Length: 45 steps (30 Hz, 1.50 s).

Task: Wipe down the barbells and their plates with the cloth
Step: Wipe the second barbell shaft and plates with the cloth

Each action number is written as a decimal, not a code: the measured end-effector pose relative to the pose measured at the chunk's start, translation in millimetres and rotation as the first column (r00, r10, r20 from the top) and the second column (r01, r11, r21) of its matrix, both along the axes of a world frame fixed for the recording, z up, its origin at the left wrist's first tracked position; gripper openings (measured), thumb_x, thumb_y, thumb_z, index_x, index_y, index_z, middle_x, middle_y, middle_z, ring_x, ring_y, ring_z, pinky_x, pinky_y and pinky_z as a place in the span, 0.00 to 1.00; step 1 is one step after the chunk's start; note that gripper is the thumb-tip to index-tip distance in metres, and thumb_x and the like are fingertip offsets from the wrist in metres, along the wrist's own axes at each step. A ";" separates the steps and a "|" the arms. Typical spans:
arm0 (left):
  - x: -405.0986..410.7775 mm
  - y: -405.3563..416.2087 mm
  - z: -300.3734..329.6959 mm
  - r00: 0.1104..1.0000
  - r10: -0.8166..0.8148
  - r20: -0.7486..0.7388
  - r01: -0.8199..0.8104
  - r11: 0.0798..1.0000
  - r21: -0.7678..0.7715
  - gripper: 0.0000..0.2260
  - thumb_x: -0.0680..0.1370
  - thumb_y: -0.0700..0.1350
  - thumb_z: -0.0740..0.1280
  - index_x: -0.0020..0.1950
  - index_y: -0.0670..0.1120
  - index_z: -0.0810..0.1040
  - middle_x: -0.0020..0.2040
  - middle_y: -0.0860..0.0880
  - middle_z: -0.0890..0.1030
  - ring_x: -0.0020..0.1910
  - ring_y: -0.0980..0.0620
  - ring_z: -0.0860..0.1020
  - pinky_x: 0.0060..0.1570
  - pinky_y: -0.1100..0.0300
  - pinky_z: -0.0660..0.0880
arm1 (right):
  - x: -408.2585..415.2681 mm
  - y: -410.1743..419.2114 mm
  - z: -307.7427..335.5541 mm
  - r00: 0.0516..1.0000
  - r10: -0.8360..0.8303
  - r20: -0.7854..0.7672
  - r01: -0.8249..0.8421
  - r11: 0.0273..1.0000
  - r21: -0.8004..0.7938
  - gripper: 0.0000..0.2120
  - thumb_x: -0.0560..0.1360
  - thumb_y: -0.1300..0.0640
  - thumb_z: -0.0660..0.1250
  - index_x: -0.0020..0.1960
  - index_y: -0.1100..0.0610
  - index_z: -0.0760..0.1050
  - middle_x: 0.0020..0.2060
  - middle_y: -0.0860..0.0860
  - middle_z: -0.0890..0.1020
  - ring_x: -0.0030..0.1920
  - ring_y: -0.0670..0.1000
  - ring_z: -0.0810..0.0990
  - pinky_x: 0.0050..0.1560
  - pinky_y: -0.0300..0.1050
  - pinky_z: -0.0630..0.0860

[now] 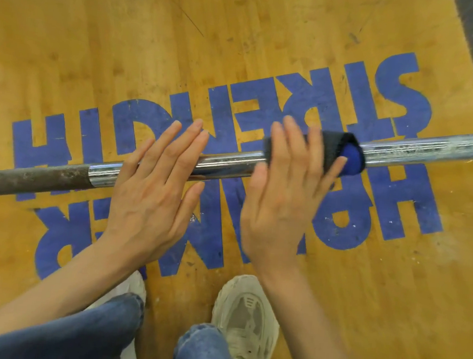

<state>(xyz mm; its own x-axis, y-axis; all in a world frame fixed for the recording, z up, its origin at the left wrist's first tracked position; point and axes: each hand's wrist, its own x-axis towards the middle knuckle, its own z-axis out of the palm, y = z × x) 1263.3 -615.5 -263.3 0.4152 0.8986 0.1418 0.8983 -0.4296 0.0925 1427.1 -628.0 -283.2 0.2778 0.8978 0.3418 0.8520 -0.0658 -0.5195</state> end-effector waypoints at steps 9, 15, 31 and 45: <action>-0.7 12.8 5.5 0.999 0.018 0.027 -0.015 0.995 -0.097 0.25 0.85 0.52 0.52 0.80 0.45 0.61 0.79 0.50 0.64 0.79 0.49 0.60 0.75 0.52 0.55 | 22.4 5.9 0.2 0.999 0.003 -0.037 -0.003 1.000 0.000 0.23 0.84 0.58 0.51 0.77 0.63 0.64 0.77 0.57 0.66 0.79 0.60 0.59 0.79 0.60 0.43; 1.6 19.8 1.5 0.997 0.067 0.045 -0.064 0.996 -0.057 0.24 0.85 0.52 0.51 0.80 0.46 0.63 0.77 0.49 0.69 0.78 0.49 0.63 0.75 0.52 0.55 | 33.9 1.9 -10.3 0.975 0.187 0.117 -0.190 0.982 0.013 0.24 0.85 0.57 0.49 0.79 0.62 0.62 0.78 0.56 0.64 0.80 0.57 0.58 0.80 0.57 0.47; 5.2 48.5 0.9 0.997 0.056 0.059 -0.055 0.998 -0.015 0.24 0.86 0.53 0.50 0.77 0.44 0.68 0.72 0.45 0.75 0.73 0.46 0.71 0.72 0.52 0.59 | -12.3 36.6 -19.9 0.960 -0.073 -0.272 0.108 0.987 0.116 0.25 0.86 0.54 0.48 0.78 0.66 0.56 0.78 0.63 0.59 0.81 0.55 0.45 0.79 0.61 0.44; -0.1 88.7 11.0 0.992 0.084 0.091 -0.071 0.988 -0.140 0.22 0.85 0.54 0.50 0.73 0.47 0.73 0.60 0.48 0.82 0.58 0.45 0.79 0.55 0.55 0.66 | -50.3 56.5 -35.7 0.935 0.100 -0.339 -0.047 0.986 0.161 0.24 0.86 0.53 0.48 0.78 0.64 0.52 0.78 0.59 0.55 0.81 0.51 0.40 0.80 0.61 0.47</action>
